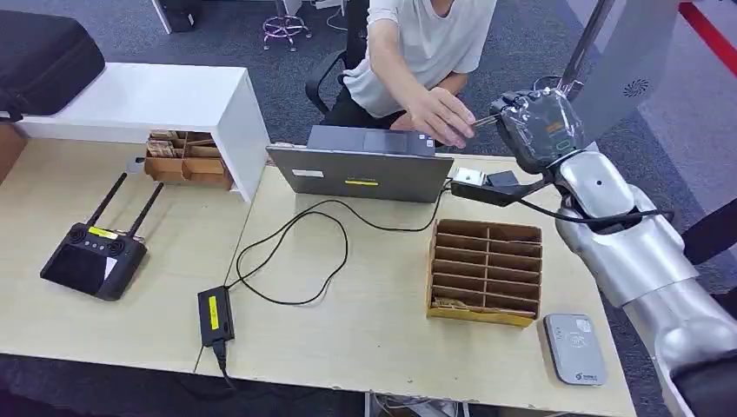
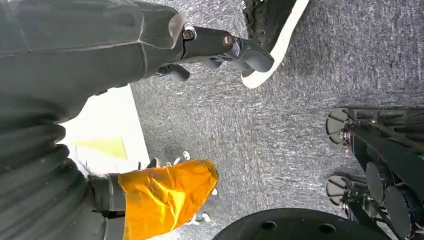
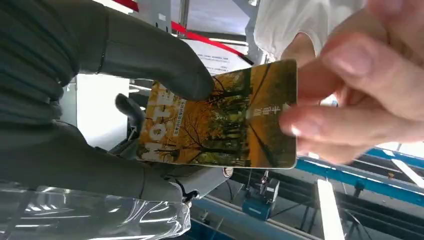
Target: Pass the card to the sensor for recognition and then transmit it.
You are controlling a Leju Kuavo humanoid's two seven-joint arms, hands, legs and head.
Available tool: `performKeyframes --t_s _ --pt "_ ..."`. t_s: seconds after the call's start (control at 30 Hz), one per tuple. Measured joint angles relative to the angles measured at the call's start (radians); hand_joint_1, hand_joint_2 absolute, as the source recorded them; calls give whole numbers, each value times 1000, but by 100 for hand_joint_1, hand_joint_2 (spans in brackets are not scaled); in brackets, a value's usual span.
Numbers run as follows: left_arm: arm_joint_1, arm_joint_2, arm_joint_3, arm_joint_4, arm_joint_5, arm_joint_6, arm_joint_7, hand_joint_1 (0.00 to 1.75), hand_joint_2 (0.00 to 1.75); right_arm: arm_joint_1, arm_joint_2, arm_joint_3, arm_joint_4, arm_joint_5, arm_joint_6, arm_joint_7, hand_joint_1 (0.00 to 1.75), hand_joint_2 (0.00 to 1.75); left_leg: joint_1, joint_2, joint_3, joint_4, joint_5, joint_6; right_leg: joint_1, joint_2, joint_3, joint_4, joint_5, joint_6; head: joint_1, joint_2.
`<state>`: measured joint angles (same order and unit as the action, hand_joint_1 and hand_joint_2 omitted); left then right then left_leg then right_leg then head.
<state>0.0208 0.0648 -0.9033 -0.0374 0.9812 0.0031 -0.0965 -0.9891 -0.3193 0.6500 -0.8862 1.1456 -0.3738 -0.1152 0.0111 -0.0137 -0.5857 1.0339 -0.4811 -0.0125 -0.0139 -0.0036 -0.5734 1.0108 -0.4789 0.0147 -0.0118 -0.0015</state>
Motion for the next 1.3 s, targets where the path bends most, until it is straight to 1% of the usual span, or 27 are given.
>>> performKeyframes --t_s 0.77,1.13,1.17,1.2,1.23,1.3 --pt "1 0 0 0 0 0 -2 0 175 0 0 -1 -1 -3 2 0 173 175 0 0 0 0 0 0 0 0 0 0 0 0 0 0" --pt "1 0 0 0 3 0 -2 0 175 0 0 -2 -2 -3 5 3 175 175 0 0 0 0 0 0 0 0 0 0 0 0 0 0" --pt "1 0 0 0 3 0 -2 0 0 0 0 -2 -2 -3 5 3 173 175 0 0 0 0 0 0 0 0 0 0 0 0 0 0" --pt "1 0 0 0 3 0 -2 0 0 0 0 -2 -2 -3 4 3 175 175 0 0 0 0 0 0 0 0 0 0 0 0 0 0" --pt "1 0 0 0 3 0 -2 0 175 0 0 -2 -2 -3 4 3 175 175 0 0 0 0 0 0 0 0 0 0 0 0 0 0" --pt "1 0 0 0 3 0 -3 0 175 0 0 -2 -2 -3 4 3 173 175 0 0 0 0 0 0 0 0 0 0 0 0 0 0"
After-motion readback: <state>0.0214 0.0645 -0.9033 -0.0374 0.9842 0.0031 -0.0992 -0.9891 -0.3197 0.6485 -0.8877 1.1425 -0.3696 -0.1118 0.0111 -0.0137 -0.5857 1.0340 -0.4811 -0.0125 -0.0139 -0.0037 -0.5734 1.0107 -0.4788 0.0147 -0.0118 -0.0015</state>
